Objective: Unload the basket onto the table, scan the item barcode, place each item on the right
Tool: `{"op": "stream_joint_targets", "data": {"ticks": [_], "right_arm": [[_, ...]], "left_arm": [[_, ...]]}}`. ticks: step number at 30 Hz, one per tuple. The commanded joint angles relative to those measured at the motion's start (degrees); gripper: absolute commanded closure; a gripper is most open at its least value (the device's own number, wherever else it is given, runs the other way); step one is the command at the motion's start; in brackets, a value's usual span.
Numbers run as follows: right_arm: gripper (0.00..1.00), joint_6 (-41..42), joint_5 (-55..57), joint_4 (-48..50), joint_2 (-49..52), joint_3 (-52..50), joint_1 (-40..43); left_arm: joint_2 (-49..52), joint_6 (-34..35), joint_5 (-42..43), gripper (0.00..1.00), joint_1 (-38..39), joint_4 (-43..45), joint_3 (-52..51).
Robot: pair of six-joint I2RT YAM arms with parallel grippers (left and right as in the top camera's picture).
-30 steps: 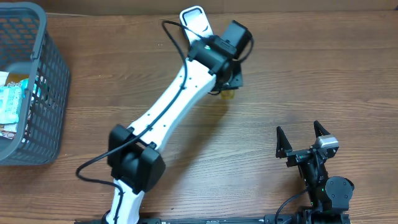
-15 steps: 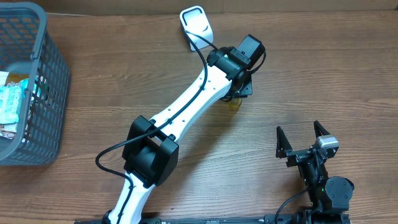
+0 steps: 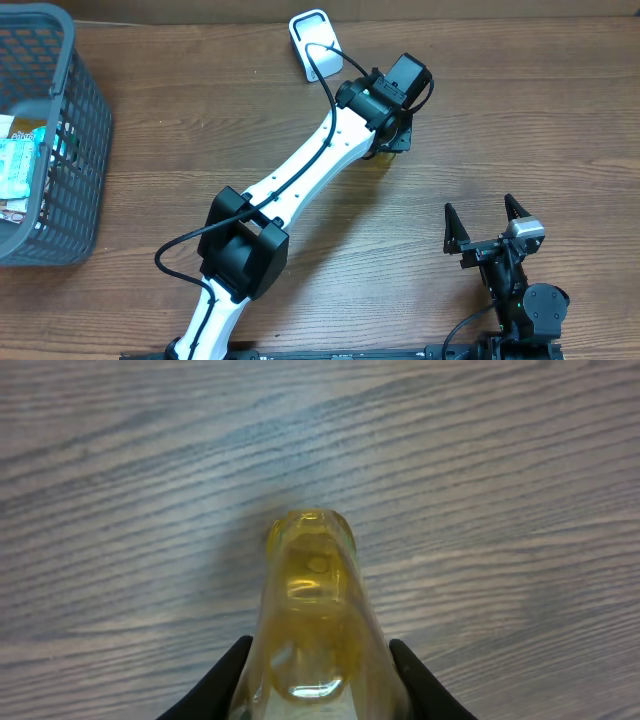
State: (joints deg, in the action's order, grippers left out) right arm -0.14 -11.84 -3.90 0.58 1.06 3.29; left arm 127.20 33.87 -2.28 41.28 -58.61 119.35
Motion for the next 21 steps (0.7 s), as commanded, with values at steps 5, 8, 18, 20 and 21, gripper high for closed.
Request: {"op": "stream_joint_targets", "data": {"ticks": [5,8,18,20,21], "right_arm": [[0.0,0.2,-0.3,0.3,-0.4,-0.6,0.2],[0.0,0.2,-0.3,0.3,-0.4,-0.6,0.2],[0.0,0.2,-0.3,0.3,-0.4,-0.6,0.2],[0.0,0.2,-0.3,0.3,-0.4,-0.6,0.2],[0.0,0.2,-0.3,0.3,-0.4,-0.6,0.2]], "left_arm": [[0.4,-2.5,-2.9,0.93,0.7,2.4,0.7],[1.6,-3.2,-2.6,0.93,0.8,3.8,0.7],[4.7,-3.3,-2.7,0.89,0.7,3.8,0.7],[4.7,-3.2,-2.6,0.86,0.8,3.9,0.7],[4.7,-3.3,-2.6,0.84,0.7,3.9,0.7]]}}
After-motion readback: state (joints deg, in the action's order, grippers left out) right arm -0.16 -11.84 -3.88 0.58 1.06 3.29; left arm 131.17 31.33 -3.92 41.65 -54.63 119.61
